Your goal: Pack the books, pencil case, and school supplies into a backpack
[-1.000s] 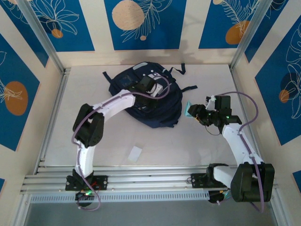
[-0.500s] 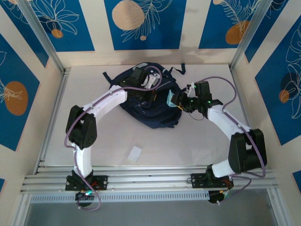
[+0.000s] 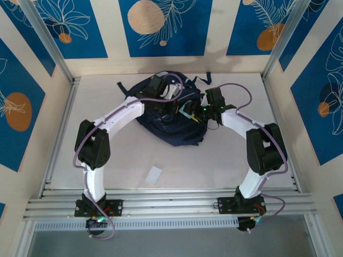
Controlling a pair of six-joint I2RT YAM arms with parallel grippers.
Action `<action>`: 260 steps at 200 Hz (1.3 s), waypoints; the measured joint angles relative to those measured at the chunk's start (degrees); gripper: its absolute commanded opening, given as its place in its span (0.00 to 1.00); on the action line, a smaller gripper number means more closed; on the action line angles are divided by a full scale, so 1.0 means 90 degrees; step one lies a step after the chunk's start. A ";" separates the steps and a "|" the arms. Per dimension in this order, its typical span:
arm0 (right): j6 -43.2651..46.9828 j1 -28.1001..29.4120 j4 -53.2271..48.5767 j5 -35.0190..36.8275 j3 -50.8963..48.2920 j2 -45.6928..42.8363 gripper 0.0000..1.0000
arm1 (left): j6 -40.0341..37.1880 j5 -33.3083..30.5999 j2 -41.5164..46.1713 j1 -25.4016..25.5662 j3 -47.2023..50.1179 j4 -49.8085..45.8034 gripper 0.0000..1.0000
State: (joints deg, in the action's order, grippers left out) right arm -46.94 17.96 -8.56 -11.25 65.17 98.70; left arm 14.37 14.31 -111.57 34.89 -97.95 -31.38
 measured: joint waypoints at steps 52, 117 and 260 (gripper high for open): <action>0.0044 0.0087 -0.0202 0.0308 -0.0119 -0.0435 1.00 | 0.0039 0.0032 0.0034 -0.0002 0.0010 0.0053 0.00; 0.0311 -0.0192 -0.0182 0.0831 -0.0299 -0.0823 0.57 | 0.0041 0.0044 0.0141 -0.0002 0.0010 0.0051 0.00; -0.0464 0.0121 0.1061 0.0425 0.0124 0.0469 0.14 | 0.0136 0.0240 0.0214 0.0000 0.0010 0.0049 0.00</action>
State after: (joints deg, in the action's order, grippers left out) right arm -51.11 19.05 0.99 -7.42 66.28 102.91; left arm 15.59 16.47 -109.65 34.89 -97.86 -30.94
